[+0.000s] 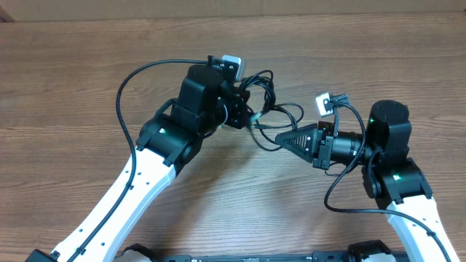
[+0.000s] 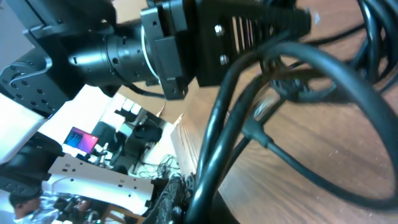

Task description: Untangle cables

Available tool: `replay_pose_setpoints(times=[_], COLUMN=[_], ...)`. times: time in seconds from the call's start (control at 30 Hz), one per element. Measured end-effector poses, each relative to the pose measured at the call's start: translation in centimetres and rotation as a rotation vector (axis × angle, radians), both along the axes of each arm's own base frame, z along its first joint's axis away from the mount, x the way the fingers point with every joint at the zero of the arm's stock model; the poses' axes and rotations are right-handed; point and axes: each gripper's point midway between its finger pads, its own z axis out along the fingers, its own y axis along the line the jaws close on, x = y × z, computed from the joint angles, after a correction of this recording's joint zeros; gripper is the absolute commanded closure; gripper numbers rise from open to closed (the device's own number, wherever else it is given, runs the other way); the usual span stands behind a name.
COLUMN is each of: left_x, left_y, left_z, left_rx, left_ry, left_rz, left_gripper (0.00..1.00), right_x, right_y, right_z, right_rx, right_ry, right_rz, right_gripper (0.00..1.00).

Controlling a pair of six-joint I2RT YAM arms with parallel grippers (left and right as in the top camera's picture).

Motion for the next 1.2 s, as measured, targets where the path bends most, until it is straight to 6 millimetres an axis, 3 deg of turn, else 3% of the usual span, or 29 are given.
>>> replay_pose_setpoints(times=[0.33, 0.5, 0.57, 0.7, 1.03, 1.07, 1.1, 1.17, 1.2], left_x=[0.8, 1.7, 1.7, 1.1, -0.9, -1.1, -1.3, -1.6, -1.7], left_y=[1.2, 2.8, 3.4, 4.0, 2.7, 2.6, 2.6, 2.6, 2.9], left_z=[-0.1, 0.1, 0.8, 2.4, 4.2, 4.2, 4.2, 4.6, 4.8], left_rx=[0.08, 0.133, 0.143, 0.158, 0.155, 0.156, 0.157, 0.152, 0.151], left_ry=[-0.053, -0.086, -0.109, -0.157, -0.222, -0.22, -0.22, -0.227, -0.232], left_rz=[0.036, 0.125, 0.148, 0.142, -0.02, -0.03, -0.041, -0.046, -0.038], left_gripper=[0.96, 0.96, 0.96, 0.96, 0.96, 0.96, 0.96, 0.96, 0.96], right_x=[-0.6, -0.2, 0.0, 0.6, 1.9, 1.9, 2.0, 2.2, 2.2], right_y=[-0.1, -1.0, -1.8, -2.8, -5.1, -5.4, -5.6, -6.2, -6.3], right_z=[-1.1, -4.3, -6.1, -7.6, -9.9, -10.2, -10.5, -11.0, -11.1], right_rx=[-0.012, -0.109, -0.171, -0.242, -0.366, -0.38, -0.392, -0.417, -0.423], right_ry=[0.086, 0.252, 0.316, 0.347, 0.376, 0.389, 0.398, 0.417, 0.422], right_rz=[0.003, -0.11, -0.179, -0.262, -0.422, -0.443, -0.459, -0.5, -0.51], right_gripper=[0.95, 0.95, 0.95, 0.93, 0.9, 0.86, 0.63, 0.41, 0.24])
